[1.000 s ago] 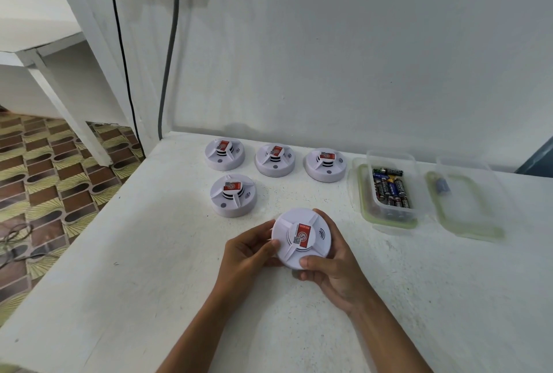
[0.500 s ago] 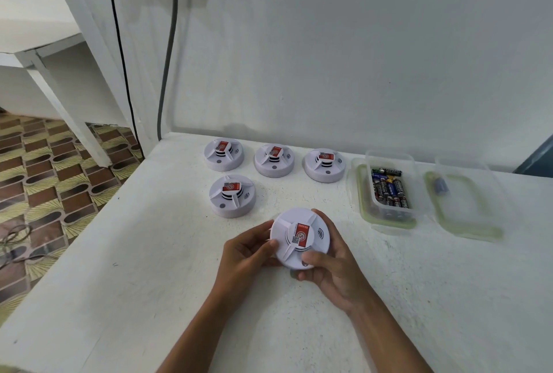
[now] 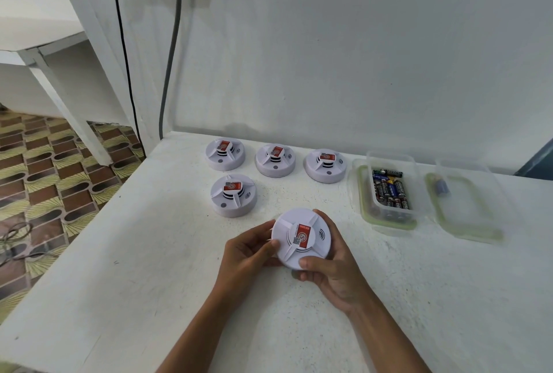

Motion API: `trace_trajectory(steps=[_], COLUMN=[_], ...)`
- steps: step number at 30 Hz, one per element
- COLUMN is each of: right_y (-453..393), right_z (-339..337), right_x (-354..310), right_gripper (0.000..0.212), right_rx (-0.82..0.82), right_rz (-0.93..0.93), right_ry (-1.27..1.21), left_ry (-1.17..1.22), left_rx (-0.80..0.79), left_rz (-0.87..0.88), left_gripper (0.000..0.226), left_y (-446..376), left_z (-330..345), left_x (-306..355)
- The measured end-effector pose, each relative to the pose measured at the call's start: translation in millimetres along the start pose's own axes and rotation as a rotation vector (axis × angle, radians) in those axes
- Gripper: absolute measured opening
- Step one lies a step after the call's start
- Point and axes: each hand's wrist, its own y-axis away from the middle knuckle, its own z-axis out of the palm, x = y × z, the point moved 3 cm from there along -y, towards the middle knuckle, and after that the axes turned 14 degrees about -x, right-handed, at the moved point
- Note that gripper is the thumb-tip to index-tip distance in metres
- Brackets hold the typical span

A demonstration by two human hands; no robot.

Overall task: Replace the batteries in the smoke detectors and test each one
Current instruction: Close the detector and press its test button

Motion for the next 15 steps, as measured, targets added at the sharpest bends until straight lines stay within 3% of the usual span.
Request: trace_trajectory(steps=[15], right_y=[-1.3], right_z=[-1.0], right_x=[0.8], right_gripper=[0.087], right_rx=[0.005], right_rz=[0.015], right_ry=[0.021], left_ry=[-0.031], left_rx=[0.004], left_rz=[-0.001], left_gripper=[0.031], left_y=[-0.2], left_z=[-0.2], left_x=[1.0])
